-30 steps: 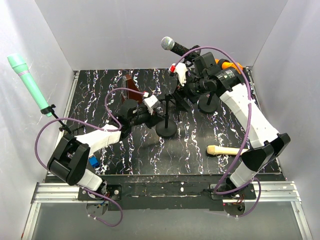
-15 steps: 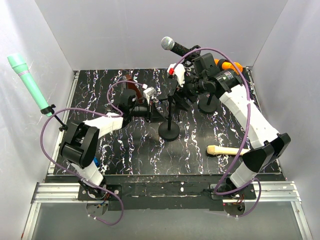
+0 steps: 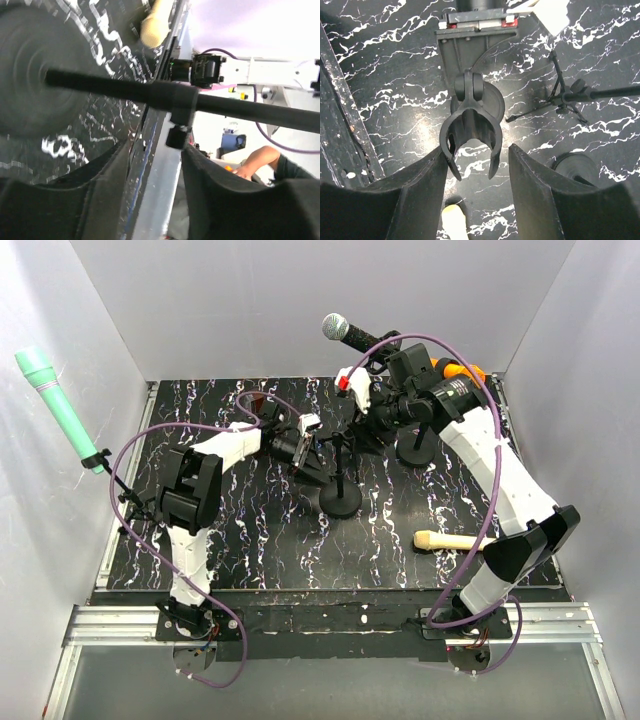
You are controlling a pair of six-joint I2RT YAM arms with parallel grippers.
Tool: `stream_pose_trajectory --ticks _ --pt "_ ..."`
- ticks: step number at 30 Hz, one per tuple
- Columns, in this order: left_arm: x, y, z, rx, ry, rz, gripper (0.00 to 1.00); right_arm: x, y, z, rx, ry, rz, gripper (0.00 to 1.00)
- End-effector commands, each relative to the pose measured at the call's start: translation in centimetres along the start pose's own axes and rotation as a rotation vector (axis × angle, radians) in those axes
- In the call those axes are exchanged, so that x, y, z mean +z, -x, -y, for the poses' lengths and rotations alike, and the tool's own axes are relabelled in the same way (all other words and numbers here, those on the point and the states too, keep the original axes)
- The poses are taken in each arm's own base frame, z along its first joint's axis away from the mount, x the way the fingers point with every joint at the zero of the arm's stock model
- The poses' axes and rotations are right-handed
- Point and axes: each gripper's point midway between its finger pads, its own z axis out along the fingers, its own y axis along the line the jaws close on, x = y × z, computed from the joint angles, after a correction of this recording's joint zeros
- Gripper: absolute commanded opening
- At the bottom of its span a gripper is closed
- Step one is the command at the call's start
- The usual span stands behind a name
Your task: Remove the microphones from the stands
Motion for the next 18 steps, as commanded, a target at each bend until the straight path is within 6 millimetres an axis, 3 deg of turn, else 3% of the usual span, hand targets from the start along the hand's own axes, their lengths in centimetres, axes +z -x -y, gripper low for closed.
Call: stream_pose_trajectory --ticks 1,3,5,8,10,12,15,18 --pt "-1.9 -5.0 -3.4 -0.031 0.291 -0.144 0.49 -1.7 3.4 -0.2 -0.056 -0.034 0.128 0.58" --pt "-2.8 -4.4 -3.2 0.093 0.338 -0.140 0.50 -1.8 3.8 -0.5 -0.052 -0.017 0.141 0.57" --pt "-3.7 -2.8 -1.6 0.343 0.337 -0.092 0.50 -1.7 3.7 -0.8 -0.028 -0.001 0.133 0.56" --pt "-4.8 -0.7 0.4 0.696 0.426 0.074 0.68 -1.4 2.9 -1.0 -0.011 0.022 0.096 0.56" --pt "-5.7 1.0 1.0 0.994 0.555 0.166 0.72 -1.1 2.3 -1.1 -0.007 0.033 0.070 0.56" --pt "-6.3 2.4 2.3 1.176 0.646 0.259 0.76 -1.0 2.5 -1.0 0.039 0.032 0.061 0.56" --pt "-5.6 3.1 3.9 1.256 0.603 0.297 0.77 -0.8 2.5 -1.3 0.074 0.055 0.049 0.55" --pt "-4.2 3.6 3.5 1.198 0.551 0.283 0.72 -1.0 2.7 -1.2 0.068 0.044 0.060 0.55"
